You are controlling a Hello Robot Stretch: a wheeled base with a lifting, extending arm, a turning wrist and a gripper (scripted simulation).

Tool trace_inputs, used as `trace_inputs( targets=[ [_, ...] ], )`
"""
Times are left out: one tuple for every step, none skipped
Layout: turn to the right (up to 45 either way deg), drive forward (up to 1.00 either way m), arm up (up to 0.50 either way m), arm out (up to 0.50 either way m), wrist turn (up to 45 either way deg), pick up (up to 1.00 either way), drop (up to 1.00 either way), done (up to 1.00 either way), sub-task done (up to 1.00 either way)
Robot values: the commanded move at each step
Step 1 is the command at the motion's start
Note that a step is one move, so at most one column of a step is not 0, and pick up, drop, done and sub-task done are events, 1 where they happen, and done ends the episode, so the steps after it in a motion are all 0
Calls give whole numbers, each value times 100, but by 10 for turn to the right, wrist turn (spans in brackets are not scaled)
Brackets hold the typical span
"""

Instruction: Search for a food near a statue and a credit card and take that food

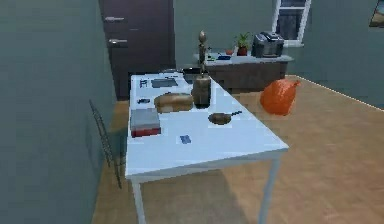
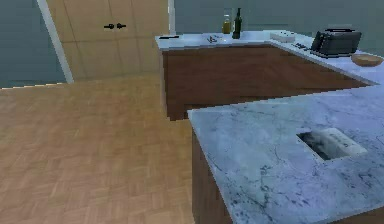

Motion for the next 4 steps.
trace_inputs(
  targets=[
    [-90,0,0,0,0,0,0,0,0],
    [0,25,0,0,0,0,0,0,0],
    [0,10,0,0,0,0,0,0,0],
    [450,0,0,0,0,0,0,0,0]
  ],
)
